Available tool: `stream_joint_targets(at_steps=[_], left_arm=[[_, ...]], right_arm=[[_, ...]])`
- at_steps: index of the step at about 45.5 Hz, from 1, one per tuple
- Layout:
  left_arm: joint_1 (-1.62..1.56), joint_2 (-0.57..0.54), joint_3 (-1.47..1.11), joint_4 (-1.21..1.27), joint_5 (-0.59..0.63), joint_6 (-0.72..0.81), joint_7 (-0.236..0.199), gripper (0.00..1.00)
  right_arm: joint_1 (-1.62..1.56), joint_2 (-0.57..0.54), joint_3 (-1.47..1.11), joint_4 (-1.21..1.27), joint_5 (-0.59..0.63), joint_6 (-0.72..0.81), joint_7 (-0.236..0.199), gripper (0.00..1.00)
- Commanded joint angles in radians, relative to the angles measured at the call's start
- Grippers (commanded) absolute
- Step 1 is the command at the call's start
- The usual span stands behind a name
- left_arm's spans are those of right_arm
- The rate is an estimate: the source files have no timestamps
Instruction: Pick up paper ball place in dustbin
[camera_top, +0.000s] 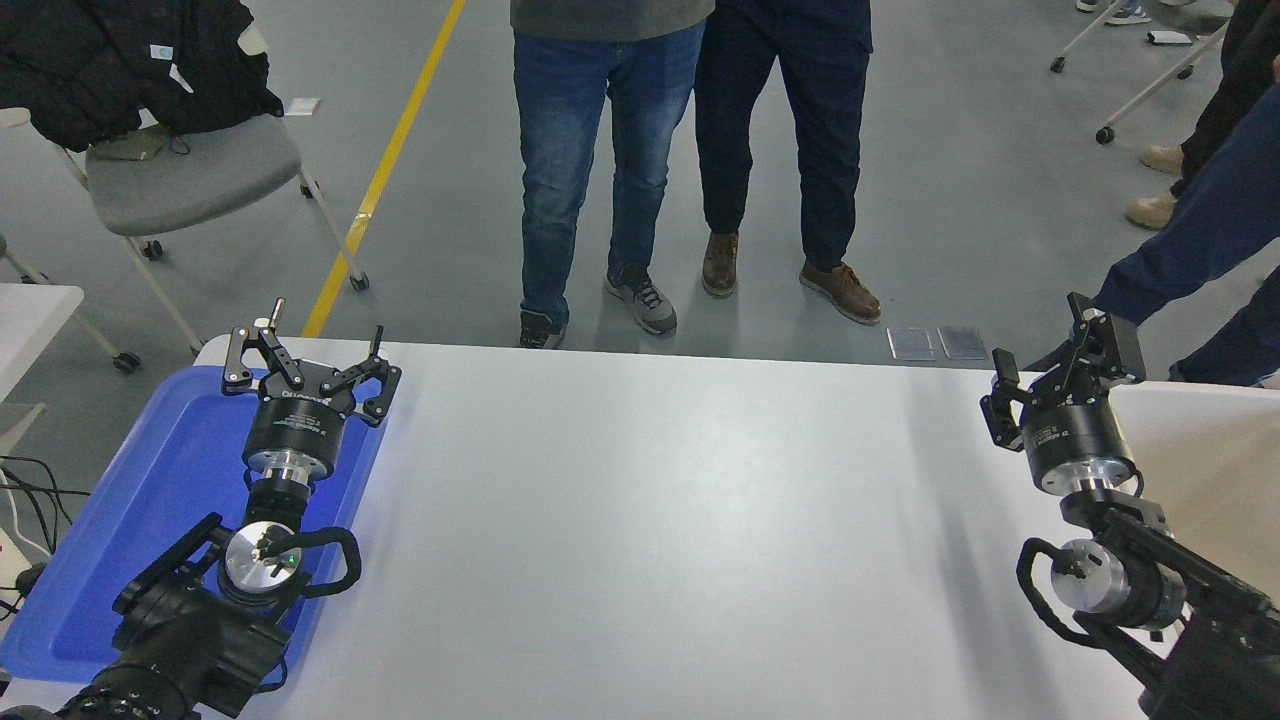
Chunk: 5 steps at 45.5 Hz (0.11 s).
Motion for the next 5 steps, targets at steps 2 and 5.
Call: stream_joint_targets(at_steps=[2,5], left_arm=[[0.000,0.000,0.000,0.000,-0.001,0.000,0.000,1.00],[0.000,0.000,0.000,0.000,-0.001,0.000,0.001,1.00]], right_arm=[[0.001,-0.002,-0.042,-0.026,-0.035,0.014,-0.002,1.00],[0.001,-0.002,-0.051,-0.027,-0.046,0.016,-0.002,1.00]])
